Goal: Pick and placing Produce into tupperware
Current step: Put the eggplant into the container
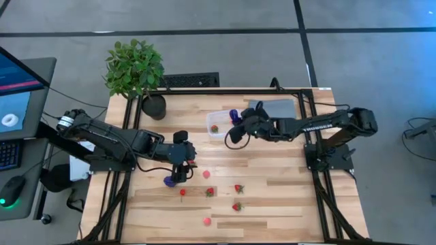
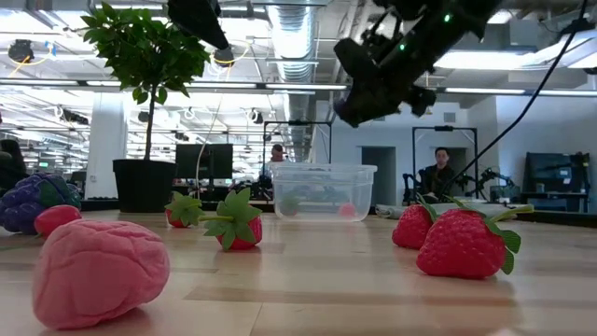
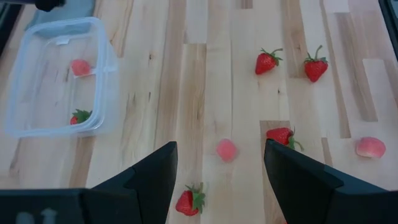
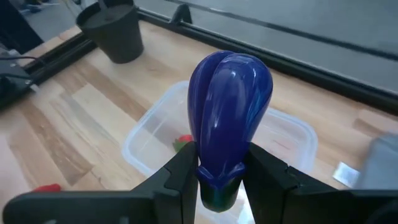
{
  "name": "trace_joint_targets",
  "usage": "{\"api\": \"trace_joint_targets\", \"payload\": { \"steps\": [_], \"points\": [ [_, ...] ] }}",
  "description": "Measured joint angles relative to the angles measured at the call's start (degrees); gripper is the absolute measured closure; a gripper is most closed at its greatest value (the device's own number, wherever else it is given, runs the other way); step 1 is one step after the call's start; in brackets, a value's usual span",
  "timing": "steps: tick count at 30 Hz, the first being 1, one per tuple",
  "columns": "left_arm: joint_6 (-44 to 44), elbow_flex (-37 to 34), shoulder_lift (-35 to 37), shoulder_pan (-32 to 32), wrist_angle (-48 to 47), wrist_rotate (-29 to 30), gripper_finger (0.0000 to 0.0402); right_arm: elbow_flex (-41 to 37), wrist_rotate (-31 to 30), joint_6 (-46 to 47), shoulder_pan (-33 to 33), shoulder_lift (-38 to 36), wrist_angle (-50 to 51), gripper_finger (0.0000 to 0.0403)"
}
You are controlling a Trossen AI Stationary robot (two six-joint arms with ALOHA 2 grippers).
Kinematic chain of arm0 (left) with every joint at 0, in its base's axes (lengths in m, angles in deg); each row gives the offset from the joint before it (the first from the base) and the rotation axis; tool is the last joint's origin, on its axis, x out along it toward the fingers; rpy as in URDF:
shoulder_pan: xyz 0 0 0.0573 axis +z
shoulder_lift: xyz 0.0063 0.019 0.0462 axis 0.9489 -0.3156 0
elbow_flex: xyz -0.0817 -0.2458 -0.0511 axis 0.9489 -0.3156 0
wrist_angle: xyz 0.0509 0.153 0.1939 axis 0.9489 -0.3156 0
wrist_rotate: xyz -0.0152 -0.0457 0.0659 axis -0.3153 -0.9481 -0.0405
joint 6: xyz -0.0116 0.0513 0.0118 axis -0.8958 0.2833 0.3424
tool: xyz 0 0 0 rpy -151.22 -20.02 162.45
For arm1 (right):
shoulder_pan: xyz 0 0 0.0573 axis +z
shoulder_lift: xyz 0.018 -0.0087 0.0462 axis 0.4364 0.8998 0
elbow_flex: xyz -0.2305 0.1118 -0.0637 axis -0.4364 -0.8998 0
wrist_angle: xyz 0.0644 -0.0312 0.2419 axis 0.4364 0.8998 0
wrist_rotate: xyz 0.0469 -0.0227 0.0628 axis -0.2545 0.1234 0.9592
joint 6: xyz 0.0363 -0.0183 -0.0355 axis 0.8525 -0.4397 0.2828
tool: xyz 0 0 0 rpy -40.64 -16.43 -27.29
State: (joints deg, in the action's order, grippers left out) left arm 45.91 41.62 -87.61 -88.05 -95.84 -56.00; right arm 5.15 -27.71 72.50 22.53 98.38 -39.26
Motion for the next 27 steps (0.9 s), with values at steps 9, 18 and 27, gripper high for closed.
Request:
{"api": "trace_joint_targets", "payload": {
  "steps": [9,18,27],
  "points": [
    [-3.5,0.0,0.0,0.0,0.2,2.0,0.0172,-3.2,12.0,-6.1,-5.9,0.4,-7.0,0.027],
    [-5.1,0.0,0.0,0.0,5.7,5.8,0.0172,-3.4,20.4,-11.2,-9.3,2.4,-7.5,0.027],
    [-6.4,0.0,0.0,0.0,9.4,10.3,0.0172,-3.0,26.6,-14.8,-11.7,4.6,-10.2,0.027]
  ]
}}
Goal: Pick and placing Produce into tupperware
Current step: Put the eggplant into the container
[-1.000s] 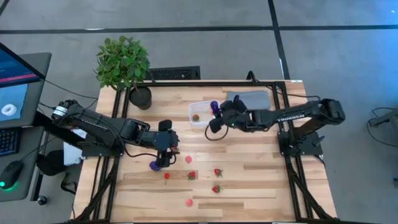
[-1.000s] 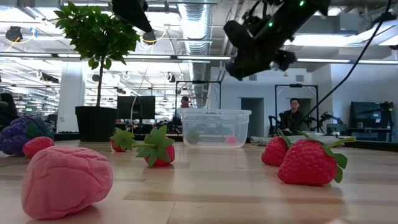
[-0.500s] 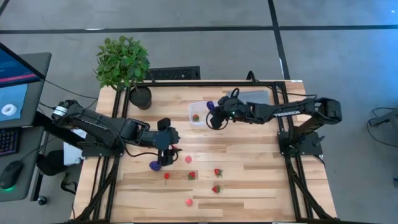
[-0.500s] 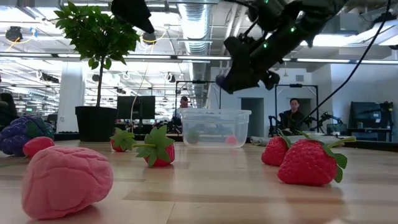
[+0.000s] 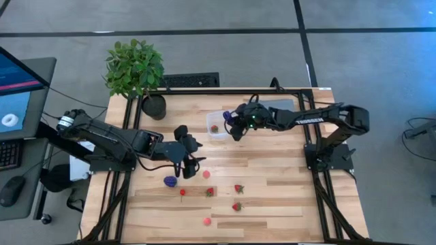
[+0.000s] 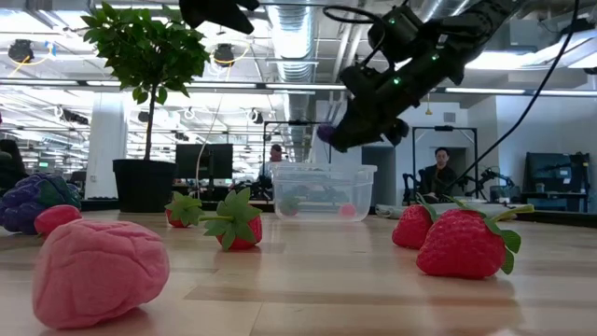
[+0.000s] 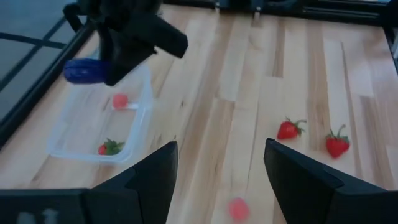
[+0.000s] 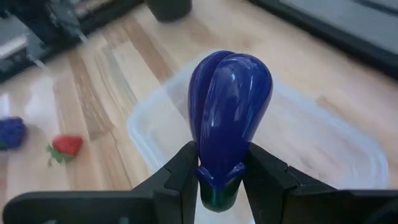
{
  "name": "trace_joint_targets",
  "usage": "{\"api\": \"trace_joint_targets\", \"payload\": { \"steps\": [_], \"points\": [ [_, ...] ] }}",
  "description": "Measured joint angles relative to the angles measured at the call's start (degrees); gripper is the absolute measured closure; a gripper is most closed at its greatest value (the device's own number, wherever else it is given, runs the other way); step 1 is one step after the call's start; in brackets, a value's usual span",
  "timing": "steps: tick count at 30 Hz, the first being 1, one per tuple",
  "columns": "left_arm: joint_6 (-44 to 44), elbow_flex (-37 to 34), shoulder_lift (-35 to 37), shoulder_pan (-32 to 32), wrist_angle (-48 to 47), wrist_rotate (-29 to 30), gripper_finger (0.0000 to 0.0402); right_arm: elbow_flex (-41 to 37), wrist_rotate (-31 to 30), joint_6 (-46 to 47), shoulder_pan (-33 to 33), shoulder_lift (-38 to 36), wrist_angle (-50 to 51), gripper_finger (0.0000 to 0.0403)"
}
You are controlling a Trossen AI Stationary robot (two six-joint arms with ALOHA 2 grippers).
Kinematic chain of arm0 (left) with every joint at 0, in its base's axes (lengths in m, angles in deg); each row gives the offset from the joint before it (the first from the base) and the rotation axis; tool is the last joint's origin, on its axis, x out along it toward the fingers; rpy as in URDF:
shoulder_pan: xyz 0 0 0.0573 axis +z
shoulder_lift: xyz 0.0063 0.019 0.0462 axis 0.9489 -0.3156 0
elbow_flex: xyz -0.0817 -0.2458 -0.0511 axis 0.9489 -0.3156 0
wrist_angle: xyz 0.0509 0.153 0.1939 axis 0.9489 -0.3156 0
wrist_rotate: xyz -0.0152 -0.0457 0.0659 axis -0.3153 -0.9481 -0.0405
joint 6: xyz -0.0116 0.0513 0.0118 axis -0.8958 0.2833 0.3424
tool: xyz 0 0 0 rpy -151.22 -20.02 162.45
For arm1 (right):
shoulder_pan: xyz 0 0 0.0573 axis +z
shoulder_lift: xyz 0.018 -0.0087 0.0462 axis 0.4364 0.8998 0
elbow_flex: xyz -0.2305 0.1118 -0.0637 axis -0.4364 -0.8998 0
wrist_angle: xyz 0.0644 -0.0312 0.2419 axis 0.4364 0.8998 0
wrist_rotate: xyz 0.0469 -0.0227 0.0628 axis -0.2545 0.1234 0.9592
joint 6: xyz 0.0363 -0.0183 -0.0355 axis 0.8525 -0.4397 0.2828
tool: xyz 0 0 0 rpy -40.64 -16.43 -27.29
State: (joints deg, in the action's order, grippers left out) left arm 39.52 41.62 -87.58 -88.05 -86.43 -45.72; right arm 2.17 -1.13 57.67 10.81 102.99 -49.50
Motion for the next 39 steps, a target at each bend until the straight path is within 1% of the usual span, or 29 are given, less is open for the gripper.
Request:
{"api": "trace_joint_targets", "payload": {
  "steps": [2,5,7,10,12,16,25,39],
  "points": [
    [-0.1,0.0,0.0,0.0,0.7,0.6,0.0172,-0.4,1.2,-0.4,-0.6,0.4,1.6,0.027],
    [-1.0,0.0,0.0,0.0,0.6,0.6,0.0172,0.0,1.5,-1.2,-0.9,2.2,-0.4,0.027],
    [-1.5,0.0,0.0,0.0,0.6,0.7,0.0172,-0.4,1.7,-1.3,-1.4,2.4,0.9,0.027],
    [-1.6,0.0,0.0,0.0,0.6,1.2,0.0172,0.0,1.8,-1.8,-1.6,3.4,-1.3,0.027],
    [-1.7,0.0,0.0,0.0,0.6,2.1,0.0172,-0.3,2.3,-1.8,-2.2,3.9,-0.4,0.027],
    [-1.7,0.0,0.0,0.0,0.6,2.3,0.0172,-0.1,2.9,-1.7,-2.5,5.1,-2.5,0.027],
    [-1.5,0.0,0.0,0.0,-0.1,3.5,0.0172,-0.2,3.3,-1.7,-3.1,5.1,-3.4,0.027],
    [-1.4,0.0,0.0,0.0,0.1,3.5,0.0172,-0.2,3.8,-1.7,-3.1,5.1,-3.4,0.027]
  ]
}}
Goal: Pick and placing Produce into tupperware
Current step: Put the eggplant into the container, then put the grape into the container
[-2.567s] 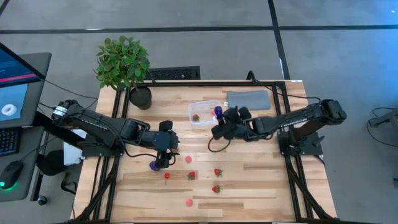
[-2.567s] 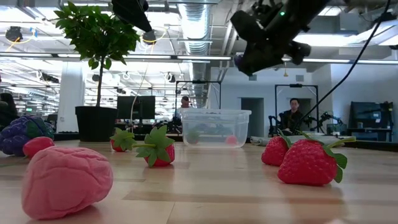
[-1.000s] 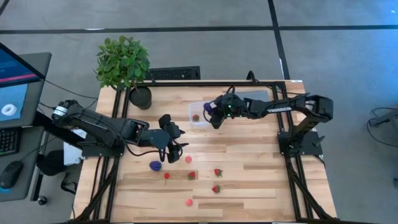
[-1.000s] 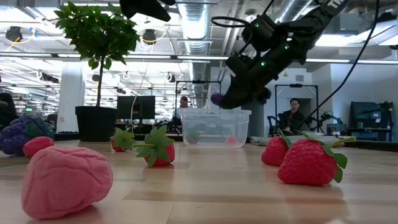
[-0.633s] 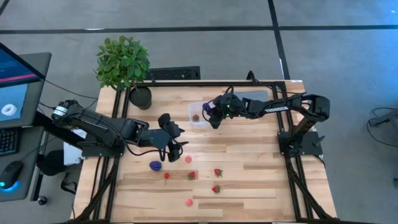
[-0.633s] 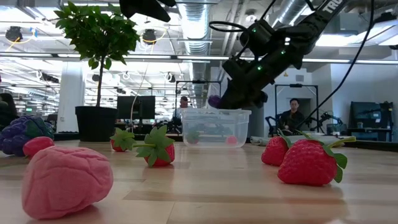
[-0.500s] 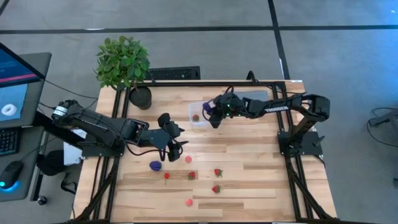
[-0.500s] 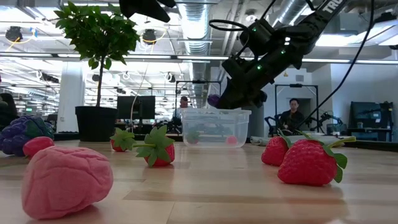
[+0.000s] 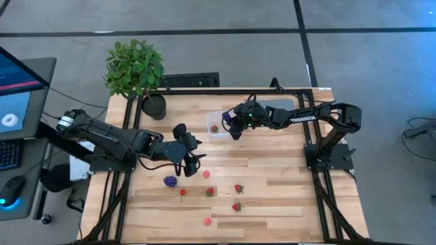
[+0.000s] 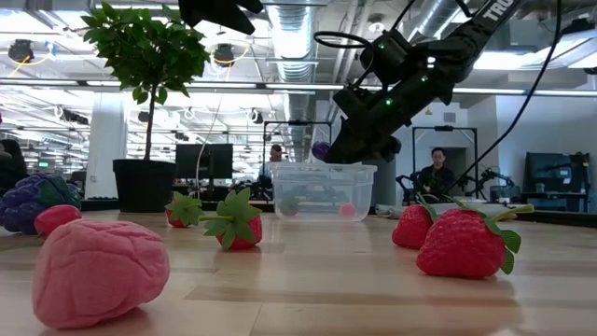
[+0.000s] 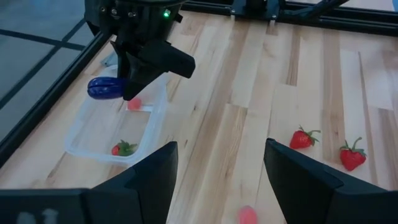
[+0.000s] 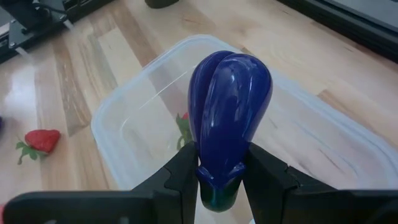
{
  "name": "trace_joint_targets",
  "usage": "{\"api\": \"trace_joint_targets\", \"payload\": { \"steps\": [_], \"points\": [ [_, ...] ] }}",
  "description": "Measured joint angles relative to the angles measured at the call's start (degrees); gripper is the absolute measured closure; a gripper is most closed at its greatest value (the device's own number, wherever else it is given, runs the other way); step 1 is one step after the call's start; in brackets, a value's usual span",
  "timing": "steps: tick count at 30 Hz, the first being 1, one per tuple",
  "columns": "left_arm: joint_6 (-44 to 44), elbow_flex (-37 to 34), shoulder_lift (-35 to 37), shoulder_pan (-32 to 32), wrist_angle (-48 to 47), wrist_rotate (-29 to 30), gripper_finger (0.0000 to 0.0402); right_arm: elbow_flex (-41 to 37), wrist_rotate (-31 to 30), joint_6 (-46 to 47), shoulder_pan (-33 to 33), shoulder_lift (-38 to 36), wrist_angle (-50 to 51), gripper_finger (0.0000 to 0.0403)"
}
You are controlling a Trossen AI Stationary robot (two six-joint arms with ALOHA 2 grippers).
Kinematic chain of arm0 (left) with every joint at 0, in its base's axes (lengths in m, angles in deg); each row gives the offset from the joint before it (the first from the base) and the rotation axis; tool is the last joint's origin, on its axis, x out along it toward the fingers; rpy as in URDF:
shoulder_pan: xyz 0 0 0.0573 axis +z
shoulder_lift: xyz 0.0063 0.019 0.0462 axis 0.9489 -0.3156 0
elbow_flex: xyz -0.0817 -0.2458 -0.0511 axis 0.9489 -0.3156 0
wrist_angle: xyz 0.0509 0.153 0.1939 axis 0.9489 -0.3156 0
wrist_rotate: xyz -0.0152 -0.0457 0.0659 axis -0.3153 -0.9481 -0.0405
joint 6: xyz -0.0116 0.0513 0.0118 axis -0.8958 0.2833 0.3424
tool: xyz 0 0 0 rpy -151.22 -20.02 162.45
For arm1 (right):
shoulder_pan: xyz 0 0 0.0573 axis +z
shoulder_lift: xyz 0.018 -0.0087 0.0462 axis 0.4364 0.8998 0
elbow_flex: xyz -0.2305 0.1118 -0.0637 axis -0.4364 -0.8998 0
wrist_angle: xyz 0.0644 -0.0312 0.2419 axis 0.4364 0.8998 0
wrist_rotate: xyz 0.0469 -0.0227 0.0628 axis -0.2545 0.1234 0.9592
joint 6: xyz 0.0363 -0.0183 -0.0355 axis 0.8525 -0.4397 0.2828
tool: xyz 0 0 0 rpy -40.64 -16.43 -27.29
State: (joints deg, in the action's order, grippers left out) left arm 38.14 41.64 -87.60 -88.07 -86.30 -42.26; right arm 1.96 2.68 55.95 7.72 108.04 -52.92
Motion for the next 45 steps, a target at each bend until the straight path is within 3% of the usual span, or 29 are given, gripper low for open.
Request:
{"api": "trace_joint_targets", "payload": {
  "steps": [13,29,45],
  "points": [
    [-0.6,0.0,0.0,0.0,0.0,0.0,0.0172,0.0,0.0,0.0,0.0,0.0,0.0,0.0263],
    [-0.5,0.0,0.0,0.0,0.0,0.0,0.0172,0.0,-1.8,0.0,-0.1,0.0,0.0,0.0181],
    [0.4,0.0,0.0,0.0,0.0,-0.1,0.0172,0.0,-1.8,-1.3,0.1,-1.8,-1.0,0.0182]
  ]
}}
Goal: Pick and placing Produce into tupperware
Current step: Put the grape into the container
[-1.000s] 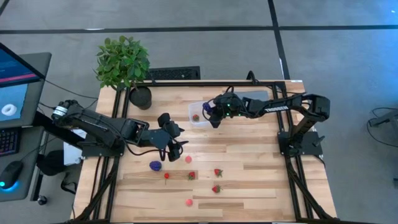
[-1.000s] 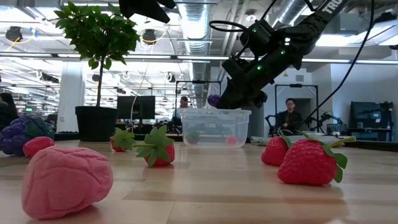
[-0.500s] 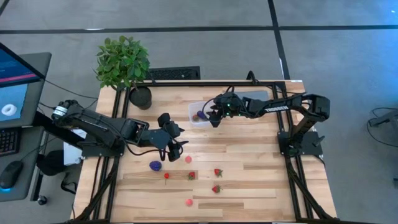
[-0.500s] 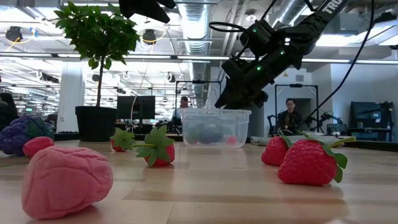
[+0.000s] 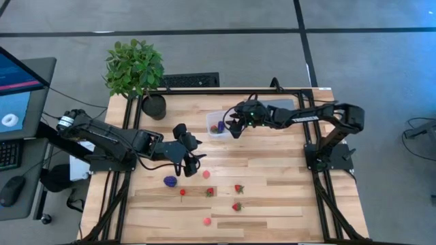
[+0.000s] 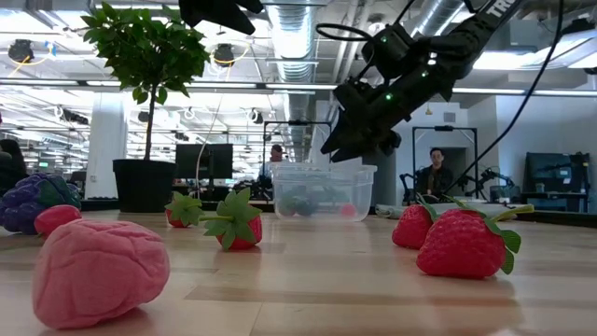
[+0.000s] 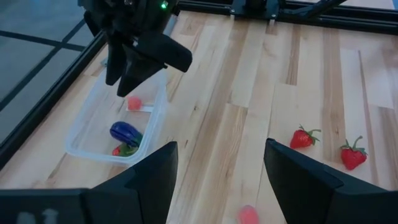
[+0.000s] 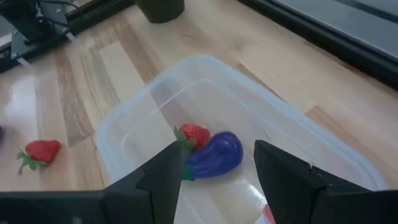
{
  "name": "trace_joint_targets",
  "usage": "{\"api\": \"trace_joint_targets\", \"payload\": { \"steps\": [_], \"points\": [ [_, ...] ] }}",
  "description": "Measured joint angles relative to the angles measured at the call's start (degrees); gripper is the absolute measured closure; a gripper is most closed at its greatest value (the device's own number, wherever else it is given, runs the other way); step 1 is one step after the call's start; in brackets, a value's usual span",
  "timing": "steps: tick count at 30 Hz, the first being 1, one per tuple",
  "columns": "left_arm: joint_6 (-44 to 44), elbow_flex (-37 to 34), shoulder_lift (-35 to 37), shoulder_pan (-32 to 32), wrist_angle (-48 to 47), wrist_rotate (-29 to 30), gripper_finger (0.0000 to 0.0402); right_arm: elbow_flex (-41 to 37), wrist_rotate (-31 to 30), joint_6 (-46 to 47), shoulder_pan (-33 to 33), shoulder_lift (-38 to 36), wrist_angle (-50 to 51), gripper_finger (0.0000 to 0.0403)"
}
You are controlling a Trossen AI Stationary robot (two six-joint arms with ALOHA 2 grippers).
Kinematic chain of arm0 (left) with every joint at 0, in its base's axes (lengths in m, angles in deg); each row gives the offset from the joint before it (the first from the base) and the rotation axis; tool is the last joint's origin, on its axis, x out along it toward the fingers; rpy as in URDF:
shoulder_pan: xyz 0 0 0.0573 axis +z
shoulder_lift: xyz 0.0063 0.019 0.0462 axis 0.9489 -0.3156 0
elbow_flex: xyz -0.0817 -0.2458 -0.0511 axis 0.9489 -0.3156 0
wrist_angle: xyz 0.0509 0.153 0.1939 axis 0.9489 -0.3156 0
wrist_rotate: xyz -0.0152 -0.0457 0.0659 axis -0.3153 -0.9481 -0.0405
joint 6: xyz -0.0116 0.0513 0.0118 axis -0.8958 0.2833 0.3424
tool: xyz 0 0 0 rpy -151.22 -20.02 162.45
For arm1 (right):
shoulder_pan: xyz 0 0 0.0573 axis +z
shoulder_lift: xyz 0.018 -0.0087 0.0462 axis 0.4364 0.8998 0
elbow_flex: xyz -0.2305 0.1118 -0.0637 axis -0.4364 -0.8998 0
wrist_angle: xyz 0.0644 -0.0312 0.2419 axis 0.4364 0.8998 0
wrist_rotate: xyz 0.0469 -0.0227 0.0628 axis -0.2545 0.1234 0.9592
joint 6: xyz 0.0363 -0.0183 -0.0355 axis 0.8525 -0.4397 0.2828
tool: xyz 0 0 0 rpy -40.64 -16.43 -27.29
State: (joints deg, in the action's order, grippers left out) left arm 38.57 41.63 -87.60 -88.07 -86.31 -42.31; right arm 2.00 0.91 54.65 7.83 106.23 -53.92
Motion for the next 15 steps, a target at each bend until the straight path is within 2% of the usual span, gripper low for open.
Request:
{"api": "trace_joint_targets", "payload": {
  "steps": [9,15],
  "points": [
    [1.1,0.0,0.0,0.0,-0.2,1.2,0.0172,0.0,0.3,-0.7,0.1,-3.8,6.6,0.0182],
    [2.0,0.0,0.0,0.0,-2.1,2.4,0.0172,0.0,0.4,-2.4,2.8,-6.9,13.8,0.0182]
  ]
}}
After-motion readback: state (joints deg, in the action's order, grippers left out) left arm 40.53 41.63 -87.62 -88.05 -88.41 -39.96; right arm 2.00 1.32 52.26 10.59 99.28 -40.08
